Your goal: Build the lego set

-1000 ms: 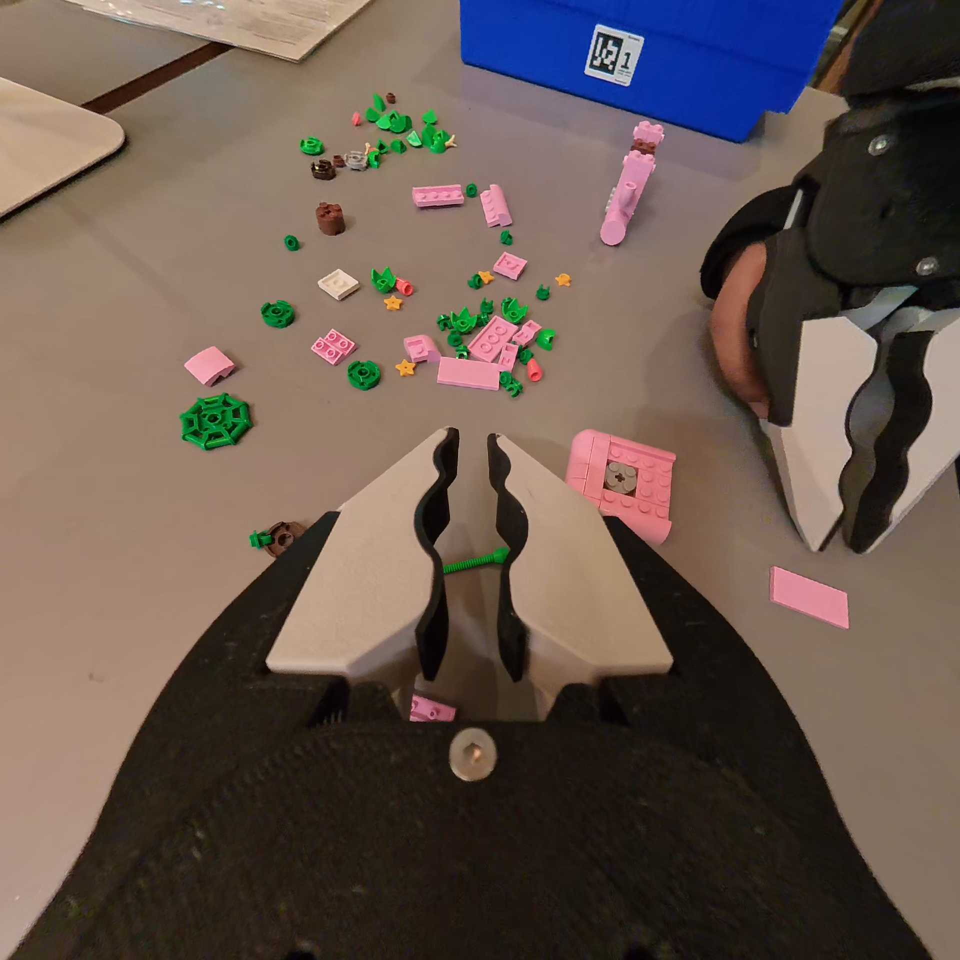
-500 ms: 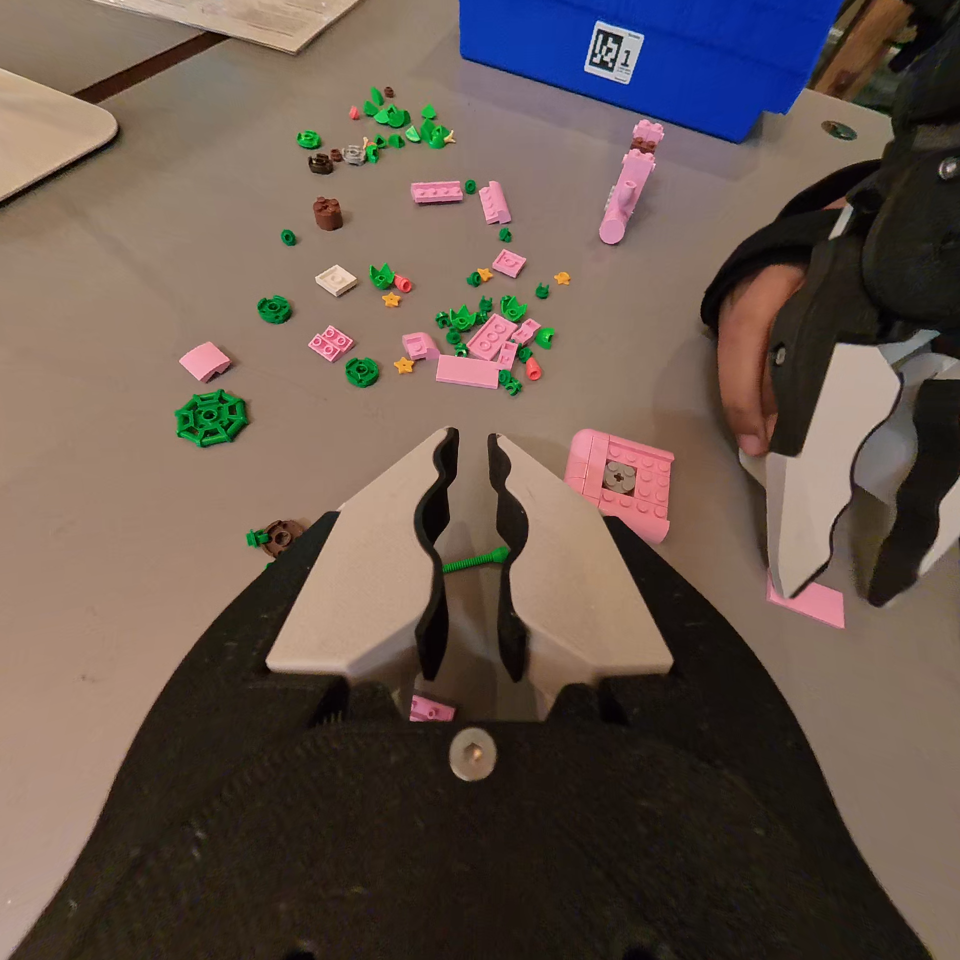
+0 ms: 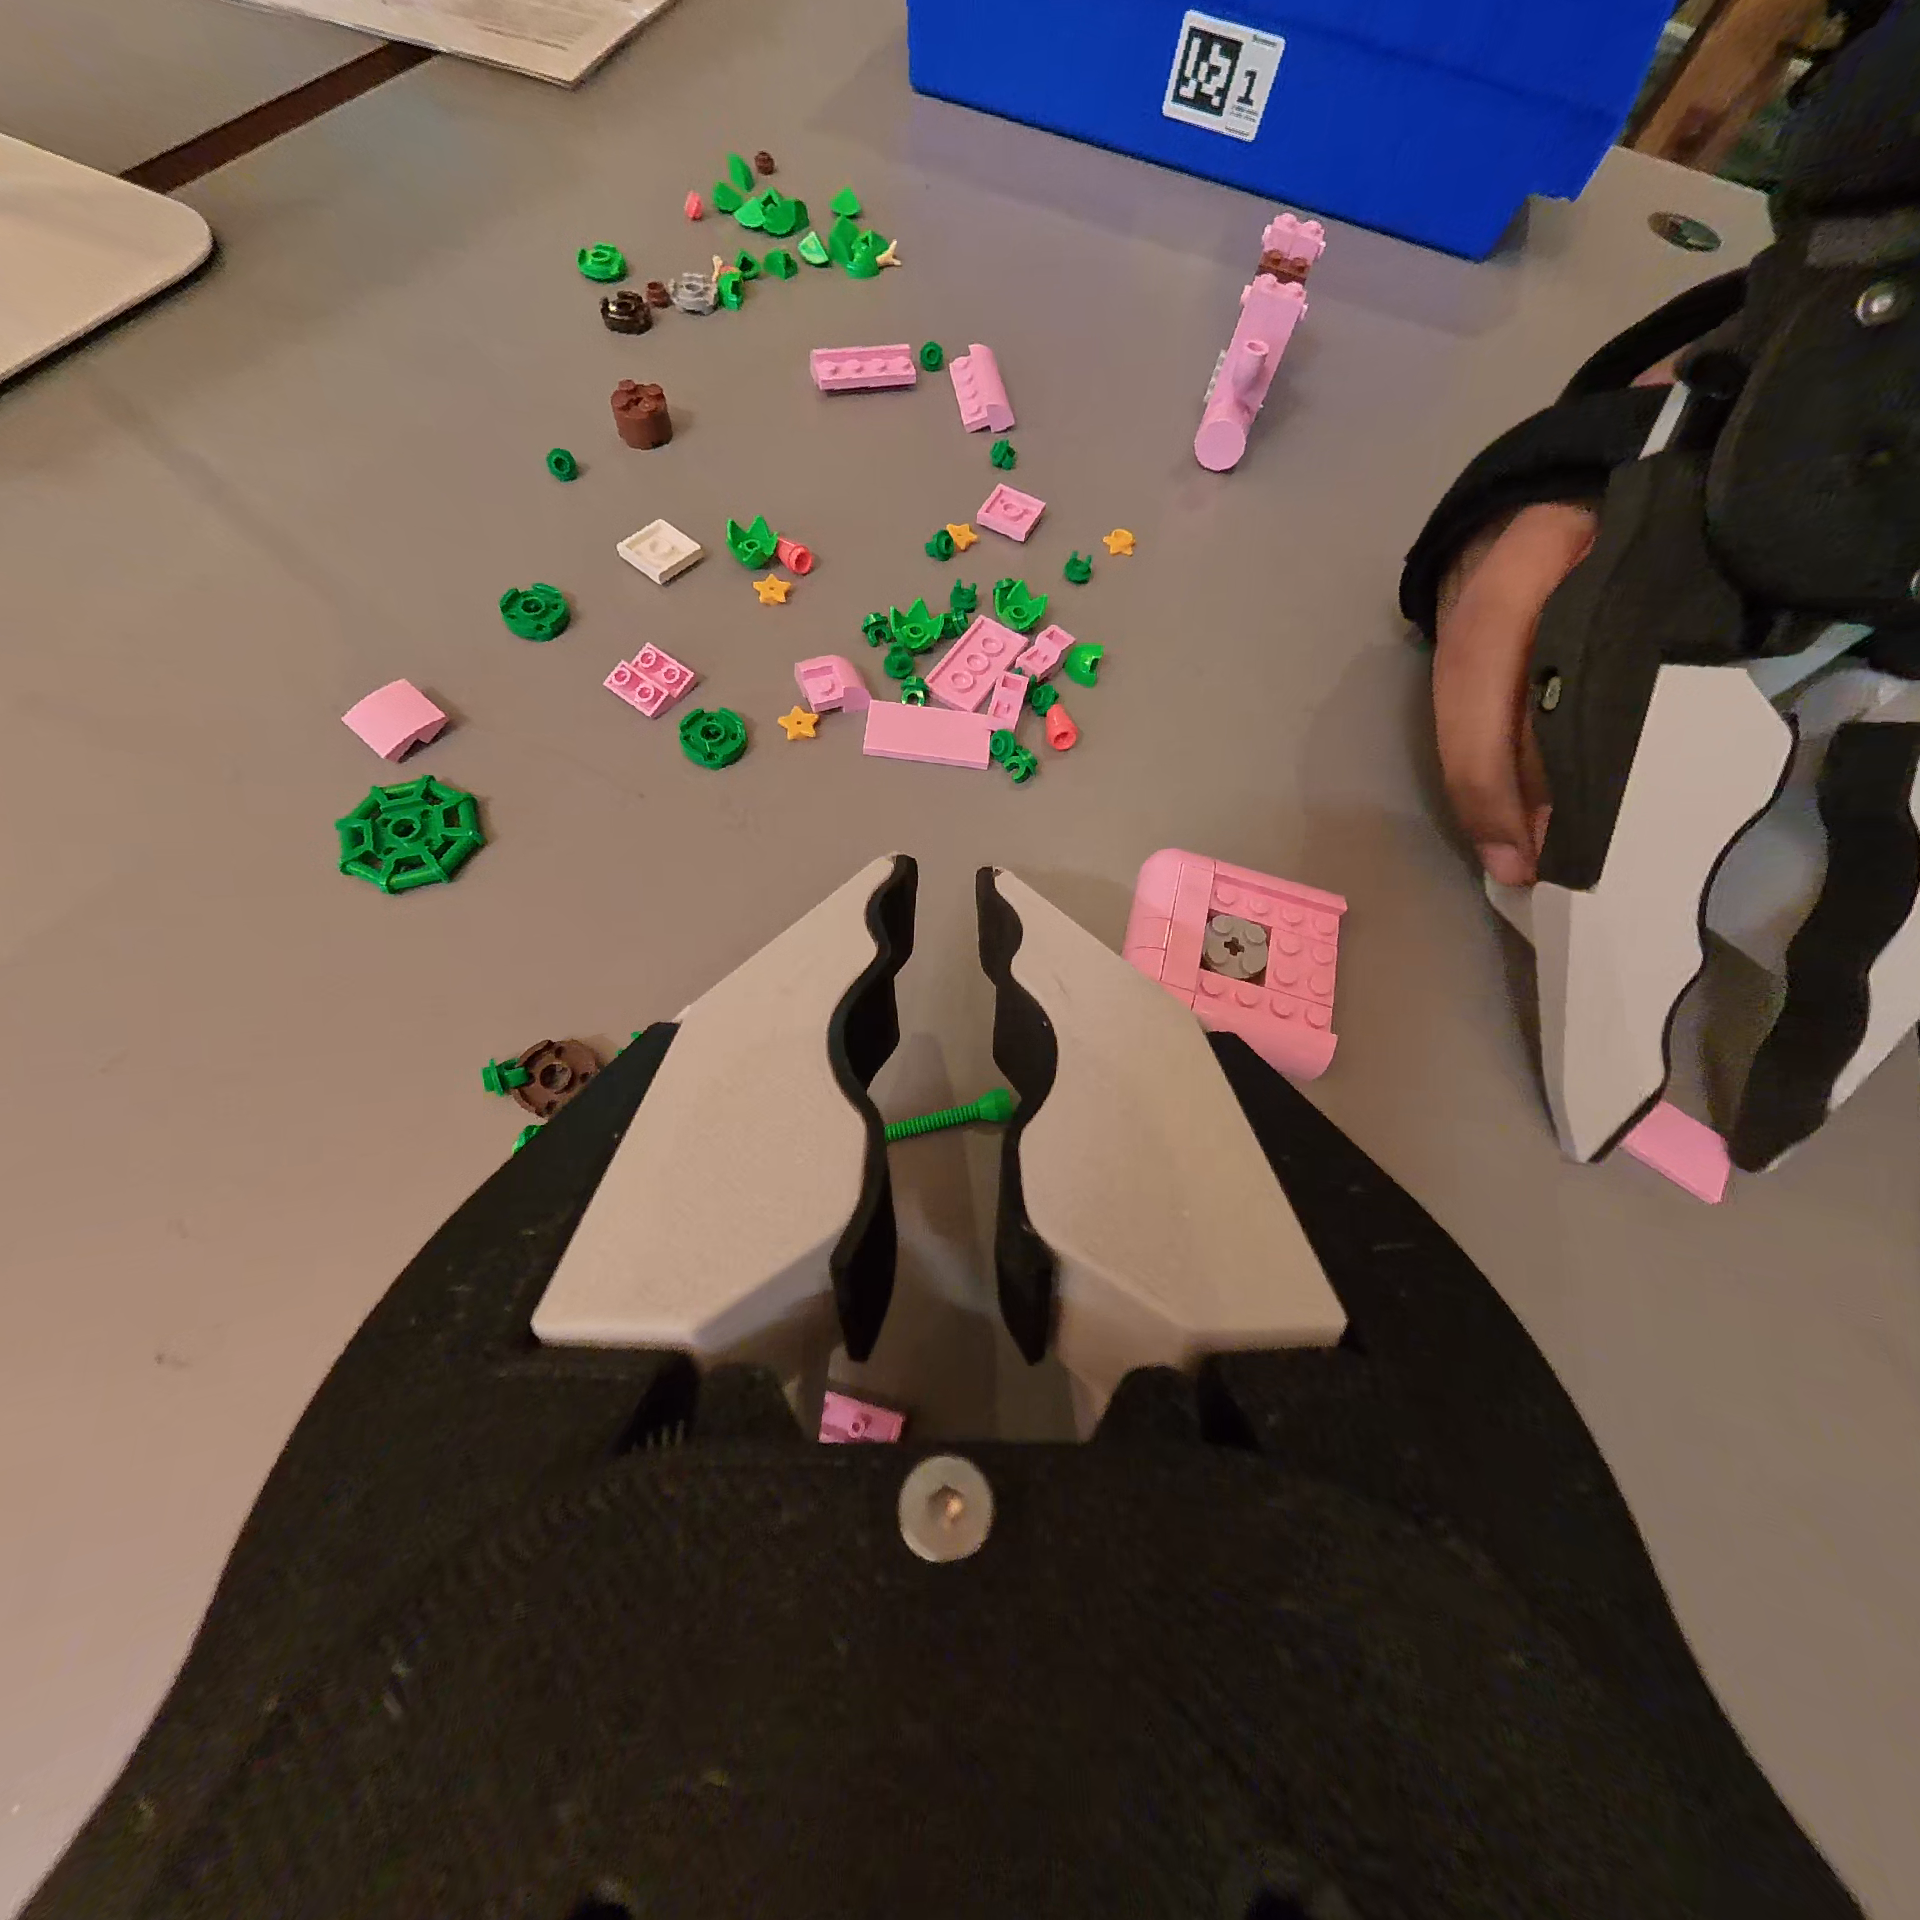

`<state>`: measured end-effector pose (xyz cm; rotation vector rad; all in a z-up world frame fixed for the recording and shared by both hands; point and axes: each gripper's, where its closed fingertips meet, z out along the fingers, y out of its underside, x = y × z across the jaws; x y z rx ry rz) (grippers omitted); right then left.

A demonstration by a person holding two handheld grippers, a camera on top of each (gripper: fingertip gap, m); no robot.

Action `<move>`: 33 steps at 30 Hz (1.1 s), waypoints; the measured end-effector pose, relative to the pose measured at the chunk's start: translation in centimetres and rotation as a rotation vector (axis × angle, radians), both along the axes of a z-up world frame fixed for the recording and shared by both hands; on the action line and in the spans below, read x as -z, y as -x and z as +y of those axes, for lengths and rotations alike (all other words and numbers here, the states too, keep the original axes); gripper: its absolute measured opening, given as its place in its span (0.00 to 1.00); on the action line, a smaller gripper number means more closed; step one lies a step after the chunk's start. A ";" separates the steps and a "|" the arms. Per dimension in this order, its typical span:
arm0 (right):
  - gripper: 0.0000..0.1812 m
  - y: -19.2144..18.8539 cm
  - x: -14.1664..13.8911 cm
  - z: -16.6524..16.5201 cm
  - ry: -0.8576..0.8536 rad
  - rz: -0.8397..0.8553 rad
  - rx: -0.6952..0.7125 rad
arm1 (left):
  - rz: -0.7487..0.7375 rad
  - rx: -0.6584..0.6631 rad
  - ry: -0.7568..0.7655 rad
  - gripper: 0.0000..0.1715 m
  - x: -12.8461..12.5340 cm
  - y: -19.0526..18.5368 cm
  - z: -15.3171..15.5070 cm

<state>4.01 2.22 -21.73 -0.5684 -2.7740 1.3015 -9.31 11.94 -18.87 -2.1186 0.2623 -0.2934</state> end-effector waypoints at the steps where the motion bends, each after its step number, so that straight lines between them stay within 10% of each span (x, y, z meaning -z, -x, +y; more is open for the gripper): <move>1: 0.16 -0.1 0.0 0.4 -0.007 -0.011 0.004 | -0.001 0.000 0.000 0.05 0.0 0.0 0.0; 19: 0.10 -1.9 0.1 -0.6 -0.050 0.026 -0.121 | -0.014 -0.004 0.007 0.05 0.1 0.1 0.0; 33: 0.18 1.3 0.1 2.1 -0.081 0.065 0.080 | -0.004 -0.002 0.009 0.05 0.1 0.0 0.0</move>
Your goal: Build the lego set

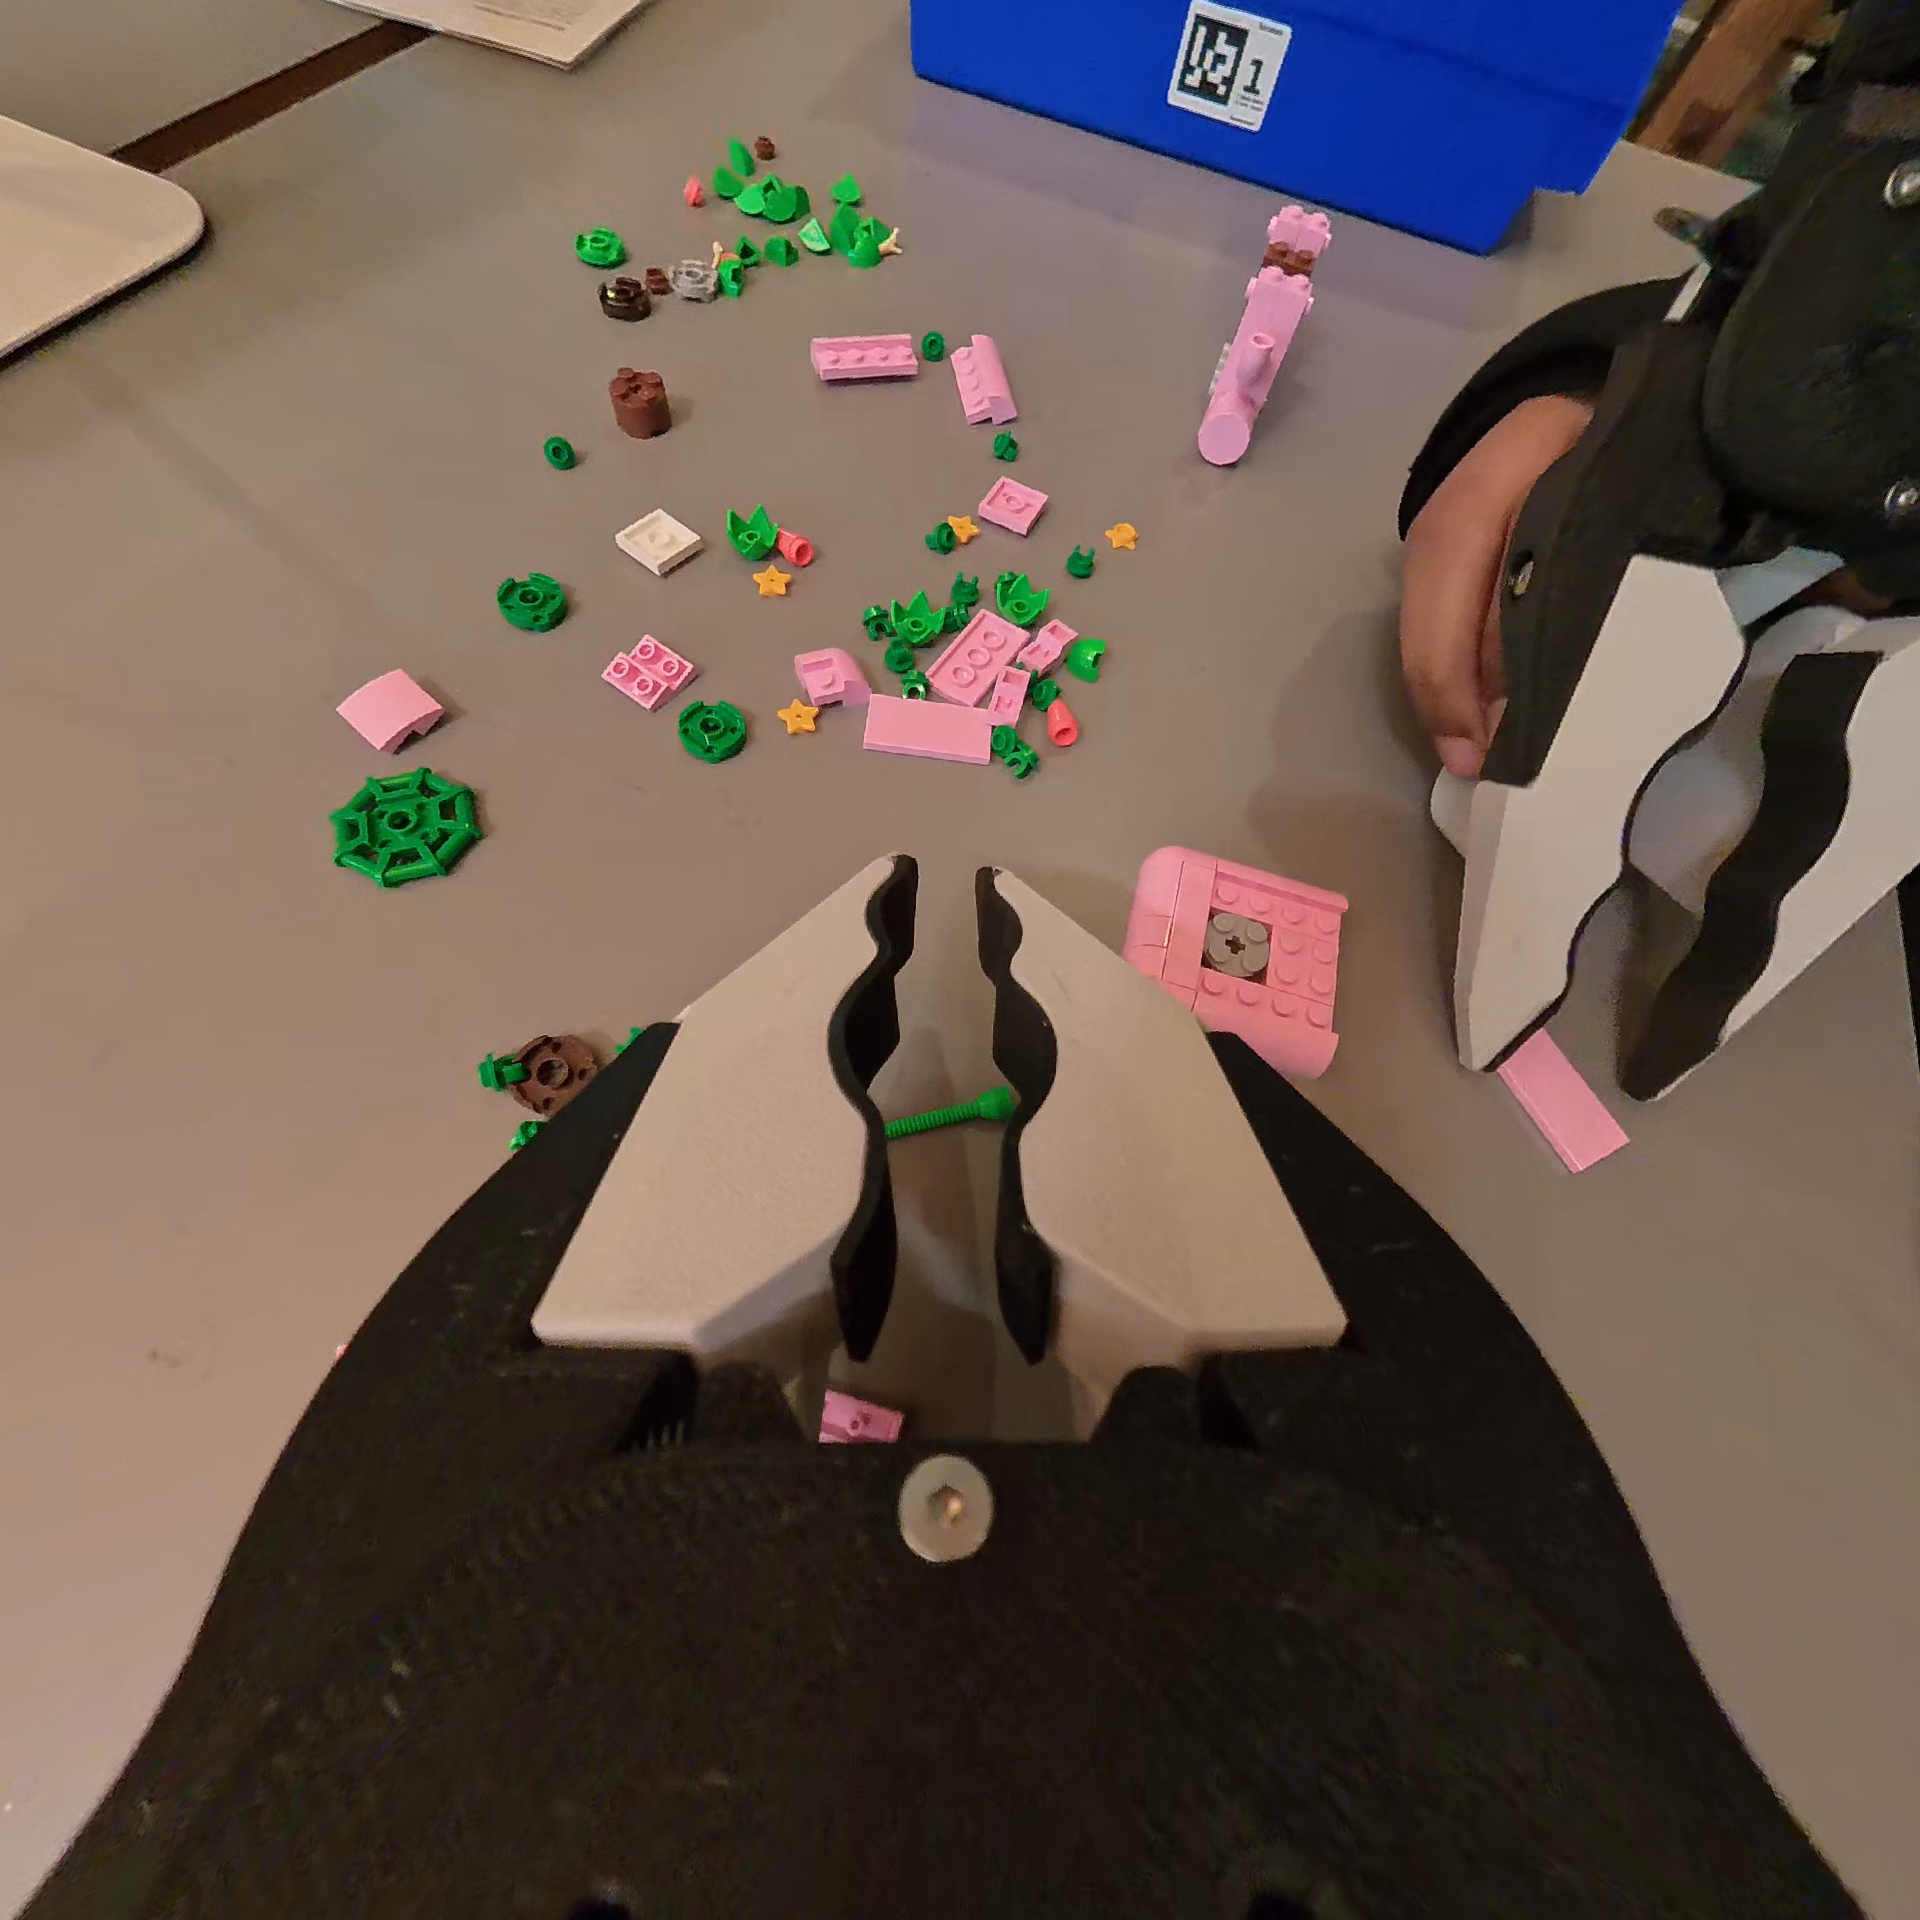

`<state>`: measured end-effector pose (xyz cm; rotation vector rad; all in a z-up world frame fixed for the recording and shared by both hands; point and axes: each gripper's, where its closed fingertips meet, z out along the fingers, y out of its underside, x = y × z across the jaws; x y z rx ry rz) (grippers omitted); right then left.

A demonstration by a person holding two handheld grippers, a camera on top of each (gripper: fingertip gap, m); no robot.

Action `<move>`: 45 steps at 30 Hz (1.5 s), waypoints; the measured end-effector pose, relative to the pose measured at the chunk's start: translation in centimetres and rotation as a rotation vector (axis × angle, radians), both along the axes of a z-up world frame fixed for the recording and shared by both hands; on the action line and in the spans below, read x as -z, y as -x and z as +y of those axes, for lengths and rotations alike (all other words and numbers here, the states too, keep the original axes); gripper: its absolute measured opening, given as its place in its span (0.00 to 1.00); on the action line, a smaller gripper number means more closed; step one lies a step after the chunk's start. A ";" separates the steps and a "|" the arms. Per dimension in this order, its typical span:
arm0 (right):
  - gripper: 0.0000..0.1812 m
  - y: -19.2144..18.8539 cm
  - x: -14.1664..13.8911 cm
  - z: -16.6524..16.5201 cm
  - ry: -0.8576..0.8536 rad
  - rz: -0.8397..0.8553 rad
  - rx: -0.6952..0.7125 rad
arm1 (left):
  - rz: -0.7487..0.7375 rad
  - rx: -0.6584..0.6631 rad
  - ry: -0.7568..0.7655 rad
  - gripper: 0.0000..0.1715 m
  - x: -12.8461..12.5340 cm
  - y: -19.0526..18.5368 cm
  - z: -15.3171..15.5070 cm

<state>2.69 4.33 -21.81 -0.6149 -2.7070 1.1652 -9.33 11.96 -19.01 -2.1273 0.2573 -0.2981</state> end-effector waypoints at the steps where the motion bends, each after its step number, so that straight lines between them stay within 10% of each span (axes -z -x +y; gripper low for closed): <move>1: 0.18 -0.2 0.1 -0.1 0.004 -0.010 -0.005 | 0.001 0.000 0.000 0.05 0.0 0.0 0.0; 16: 0.08 -0.7 0.2 -1.1 -0.018 0.048 -0.086 | -0.004 0.002 0.004 0.05 0.0 0.0 0.0; 23: 0.08 3.4 -4.0 2.0 0.073 0.263 0.143 | 0.011 0.016 0.005 0.05 0.1 -0.3 -0.1; 30: 0.08 5.7 -2.2 5.9 0.021 0.209 0.320 | -0.074 0.376 0.042 0.14 -0.1 -6.8 -3.2; 45: 0.08 6.3 -0.9 4.7 -0.008 0.187 0.231 | -0.029 0.269 0.085 0.12 1.0 -4.7 -2.5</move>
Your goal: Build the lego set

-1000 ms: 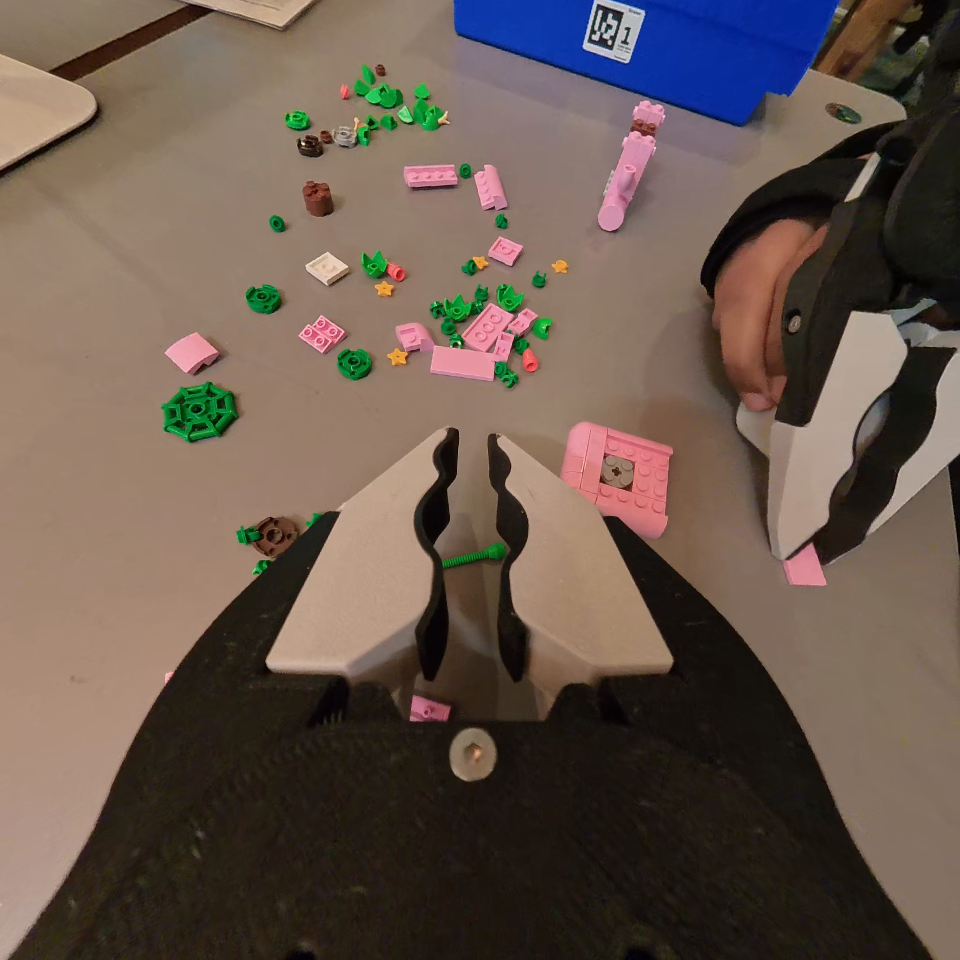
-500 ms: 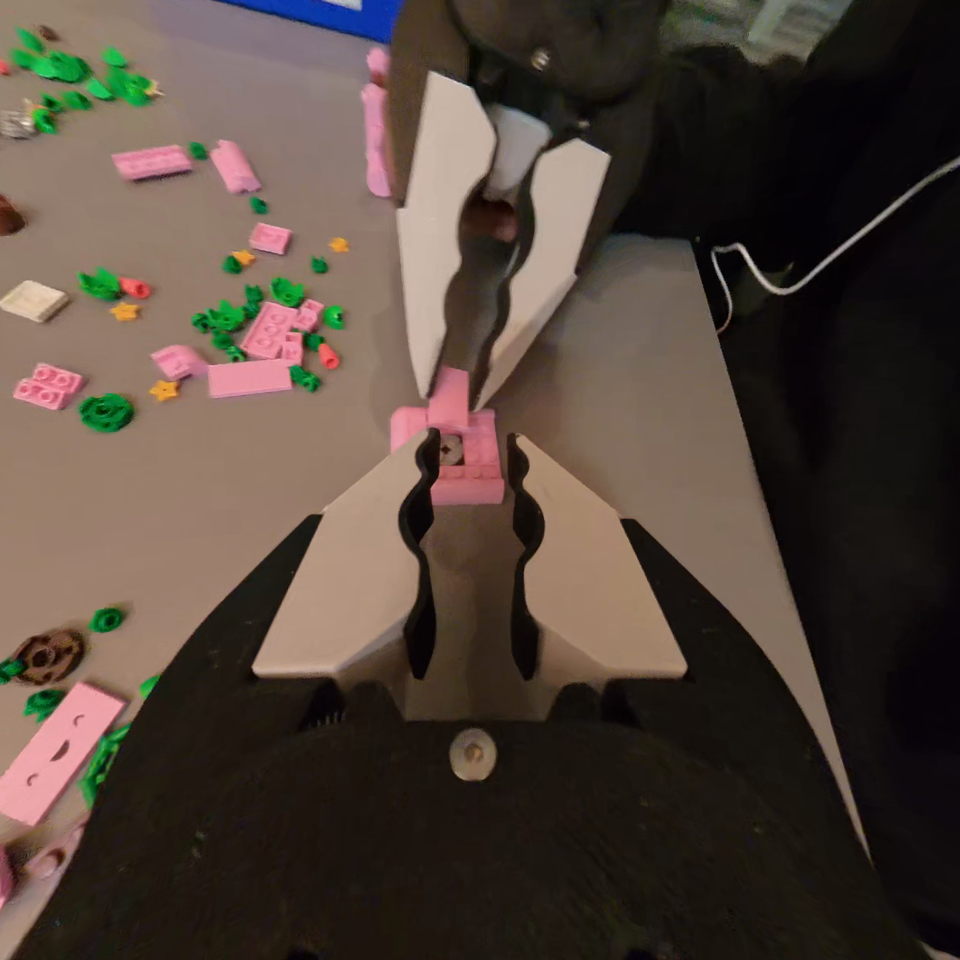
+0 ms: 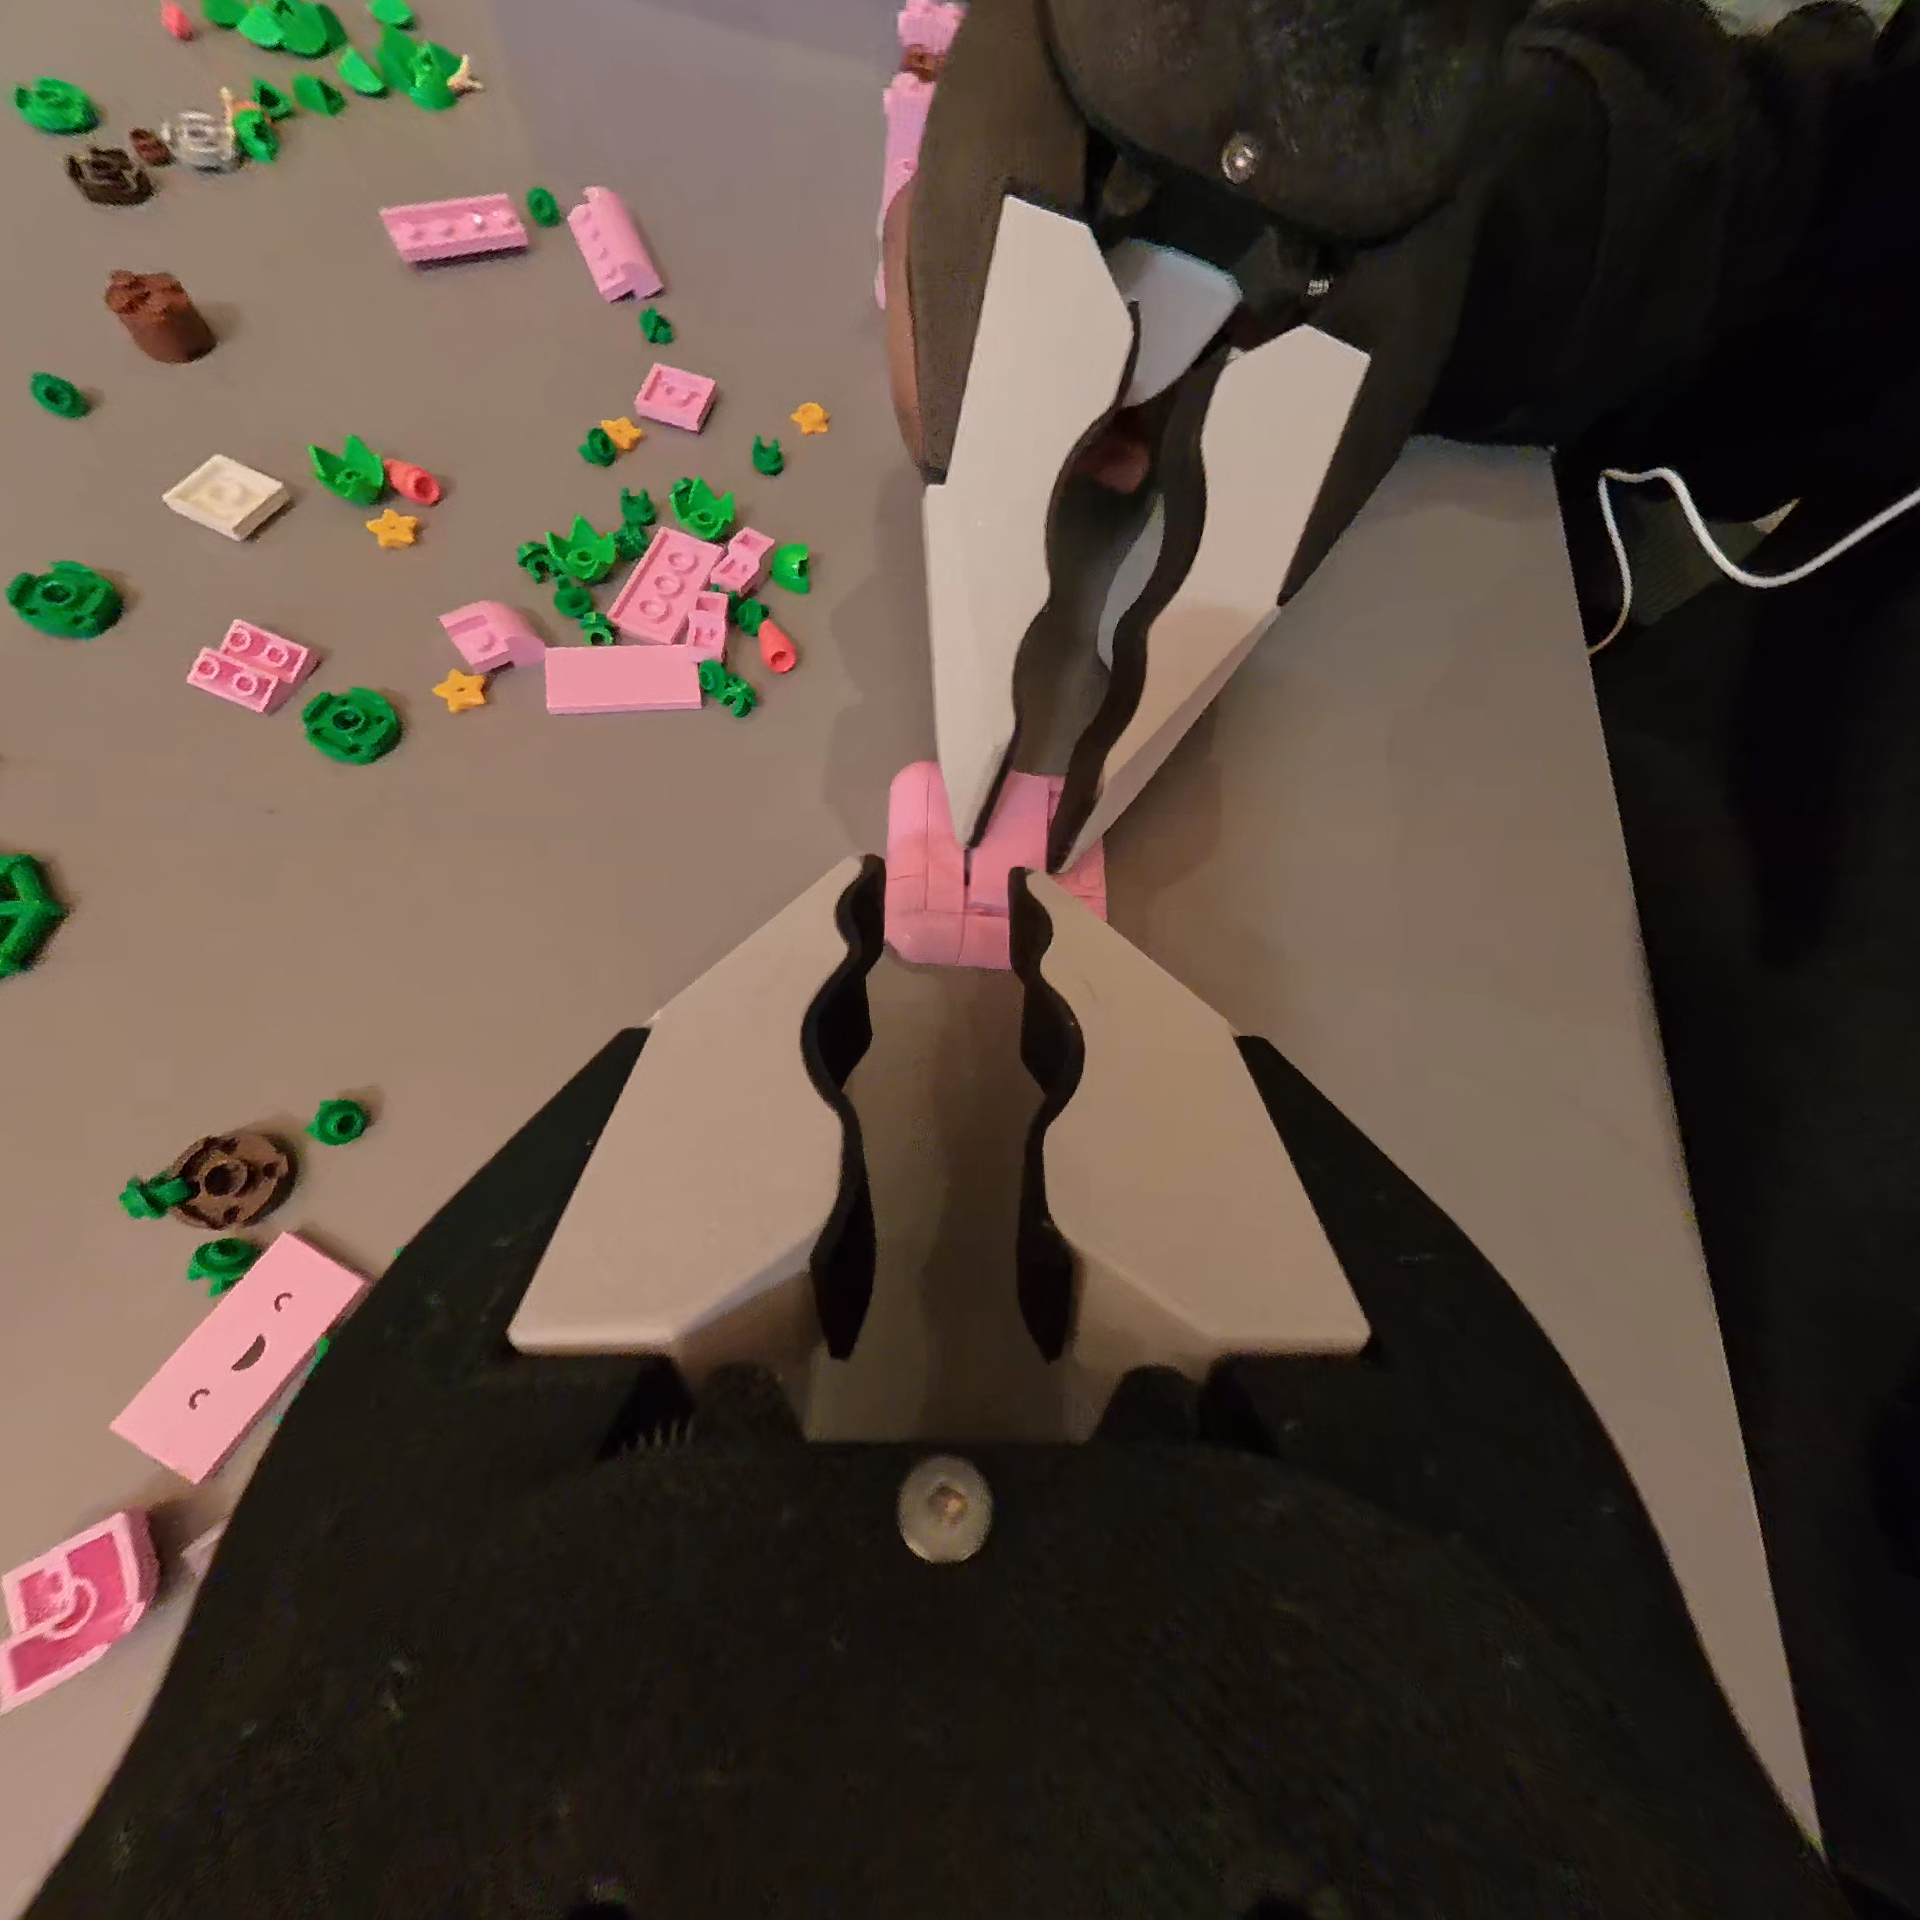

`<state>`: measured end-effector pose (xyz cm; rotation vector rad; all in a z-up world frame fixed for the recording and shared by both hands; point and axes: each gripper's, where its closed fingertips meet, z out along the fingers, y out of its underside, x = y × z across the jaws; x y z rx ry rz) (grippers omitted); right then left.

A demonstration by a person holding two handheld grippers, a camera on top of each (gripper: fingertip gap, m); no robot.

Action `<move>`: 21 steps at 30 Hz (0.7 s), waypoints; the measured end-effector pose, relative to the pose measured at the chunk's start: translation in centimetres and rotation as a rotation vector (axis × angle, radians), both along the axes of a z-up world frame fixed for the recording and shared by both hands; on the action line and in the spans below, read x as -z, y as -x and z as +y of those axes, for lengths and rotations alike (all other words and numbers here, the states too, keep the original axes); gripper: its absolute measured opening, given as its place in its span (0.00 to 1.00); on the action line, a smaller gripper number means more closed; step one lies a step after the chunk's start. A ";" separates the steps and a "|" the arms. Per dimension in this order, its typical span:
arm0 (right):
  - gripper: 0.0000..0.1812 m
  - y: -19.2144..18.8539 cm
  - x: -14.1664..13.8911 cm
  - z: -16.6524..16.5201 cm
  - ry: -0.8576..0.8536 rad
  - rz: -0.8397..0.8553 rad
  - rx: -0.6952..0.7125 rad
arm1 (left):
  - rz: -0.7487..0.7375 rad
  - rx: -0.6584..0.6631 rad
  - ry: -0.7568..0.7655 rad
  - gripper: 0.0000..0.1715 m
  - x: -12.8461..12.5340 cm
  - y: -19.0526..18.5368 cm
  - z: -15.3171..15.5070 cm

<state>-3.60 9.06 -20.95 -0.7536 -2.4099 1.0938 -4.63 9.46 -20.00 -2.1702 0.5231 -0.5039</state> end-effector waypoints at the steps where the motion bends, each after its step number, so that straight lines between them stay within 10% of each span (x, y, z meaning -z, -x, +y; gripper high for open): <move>1: 0.08 0.1 0.0 0.0 -0.005 0.004 0.000 | -0.002 -0.016 0.005 0.12 0.1 0.3 0.1; 21: 0.00 0.5 -2.2 1.2 0.025 0.084 0.084 | 0.018 -0.030 0.053 0.12 0.8 0.7 0.1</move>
